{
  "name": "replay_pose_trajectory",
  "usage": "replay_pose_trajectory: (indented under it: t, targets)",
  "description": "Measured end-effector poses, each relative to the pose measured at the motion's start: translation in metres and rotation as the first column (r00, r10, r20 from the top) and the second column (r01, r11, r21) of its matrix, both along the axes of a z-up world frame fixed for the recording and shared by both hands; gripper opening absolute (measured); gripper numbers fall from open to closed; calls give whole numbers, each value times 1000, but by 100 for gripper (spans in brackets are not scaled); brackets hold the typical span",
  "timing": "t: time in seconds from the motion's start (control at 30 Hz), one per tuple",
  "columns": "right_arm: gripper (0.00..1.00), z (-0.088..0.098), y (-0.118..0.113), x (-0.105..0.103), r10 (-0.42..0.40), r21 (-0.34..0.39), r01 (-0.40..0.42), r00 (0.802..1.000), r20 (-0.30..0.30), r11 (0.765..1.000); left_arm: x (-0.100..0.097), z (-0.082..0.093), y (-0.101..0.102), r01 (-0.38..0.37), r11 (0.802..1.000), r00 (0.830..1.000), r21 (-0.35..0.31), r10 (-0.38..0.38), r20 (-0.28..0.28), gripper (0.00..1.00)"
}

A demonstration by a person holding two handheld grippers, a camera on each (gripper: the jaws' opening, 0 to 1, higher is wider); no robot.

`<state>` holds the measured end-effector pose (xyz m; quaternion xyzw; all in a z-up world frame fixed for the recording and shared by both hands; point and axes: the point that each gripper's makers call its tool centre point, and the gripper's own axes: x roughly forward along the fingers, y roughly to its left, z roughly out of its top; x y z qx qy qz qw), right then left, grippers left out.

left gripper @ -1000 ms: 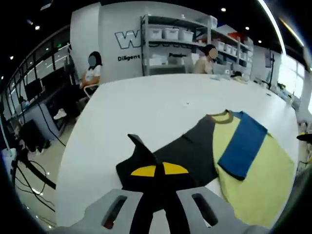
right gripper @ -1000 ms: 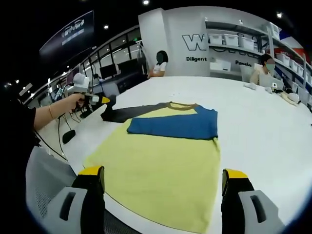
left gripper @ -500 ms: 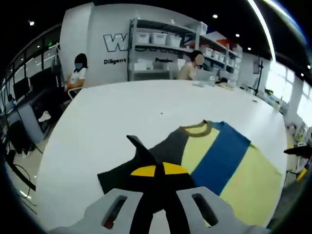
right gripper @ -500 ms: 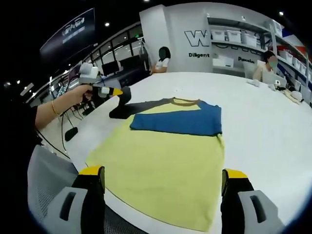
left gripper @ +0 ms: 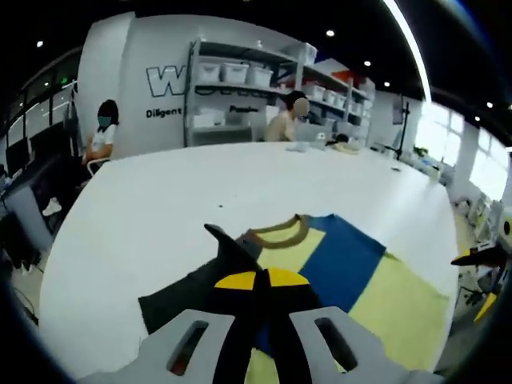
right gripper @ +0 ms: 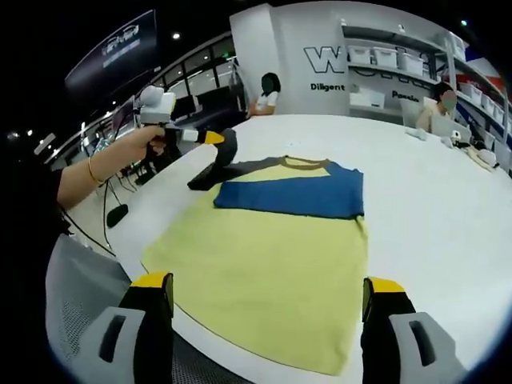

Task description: Fold the garment on the visible template until the final outline fits inside the template.

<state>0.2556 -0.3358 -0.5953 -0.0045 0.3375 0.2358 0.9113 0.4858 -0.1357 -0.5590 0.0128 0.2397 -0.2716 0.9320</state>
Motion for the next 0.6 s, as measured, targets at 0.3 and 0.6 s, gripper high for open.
replay_pose_trajectory:
  t: [0.3, 0.6]
  targets:
    - [96, -2, -6, -5, -13, 1, 13, 1000, -10, 1000, -6, 2, -40, 86, 996, 996, 31, -87, 22, 0]
    - [96, -3, -7, -7, -16, 4, 16, 1000, -18, 1000, -9, 8, -71, 134, 991, 991, 3, -134, 19, 0]
